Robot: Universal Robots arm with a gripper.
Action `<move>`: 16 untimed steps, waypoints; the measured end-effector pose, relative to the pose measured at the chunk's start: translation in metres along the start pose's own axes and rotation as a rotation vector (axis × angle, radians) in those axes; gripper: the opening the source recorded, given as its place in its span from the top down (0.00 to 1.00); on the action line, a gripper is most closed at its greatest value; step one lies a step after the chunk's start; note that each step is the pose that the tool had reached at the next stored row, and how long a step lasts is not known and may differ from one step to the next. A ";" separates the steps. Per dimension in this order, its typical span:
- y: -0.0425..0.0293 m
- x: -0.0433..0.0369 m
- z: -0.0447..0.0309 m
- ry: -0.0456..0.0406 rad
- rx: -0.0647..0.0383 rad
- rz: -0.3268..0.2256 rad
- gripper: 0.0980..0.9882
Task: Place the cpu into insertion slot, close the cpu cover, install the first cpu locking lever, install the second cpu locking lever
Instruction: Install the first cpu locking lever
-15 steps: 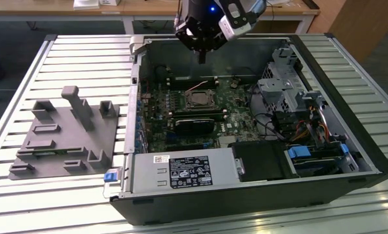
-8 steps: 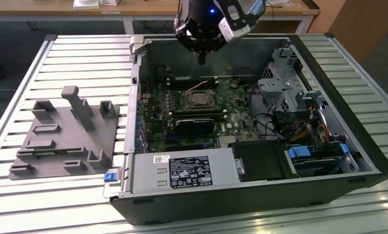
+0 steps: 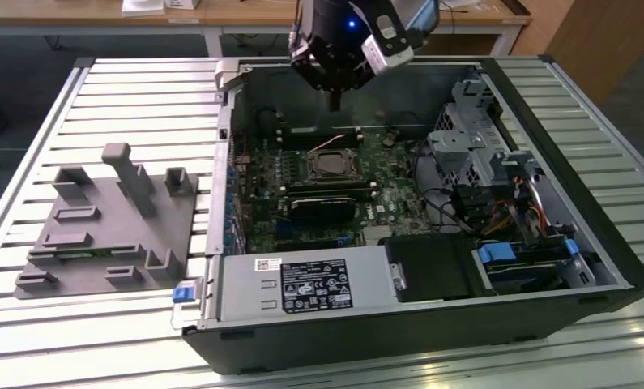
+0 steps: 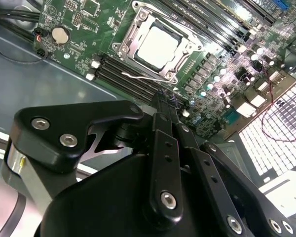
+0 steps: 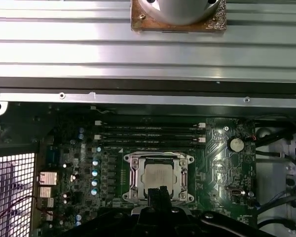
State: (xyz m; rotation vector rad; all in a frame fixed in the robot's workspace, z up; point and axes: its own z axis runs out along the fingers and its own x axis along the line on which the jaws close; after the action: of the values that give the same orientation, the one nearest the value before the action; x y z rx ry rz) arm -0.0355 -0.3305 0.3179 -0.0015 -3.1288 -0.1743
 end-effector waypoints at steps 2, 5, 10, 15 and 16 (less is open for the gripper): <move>-0.0002 0.0000 0.0017 0.0000 0.000 0.000 0.99; -0.0005 0.0000 0.0046 0.0000 0.000 0.000 0.99; -0.0012 -0.0001 0.0109 0.0000 0.000 0.000 0.99; -0.0018 -0.0001 0.0182 0.0000 -0.003 0.000 0.99; -0.0019 -0.0001 0.0193 0.0000 -0.007 0.000 0.99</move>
State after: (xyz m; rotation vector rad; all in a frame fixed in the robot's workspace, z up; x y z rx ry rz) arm -0.0356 -0.3302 0.2986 -0.0016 -3.1282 -0.1854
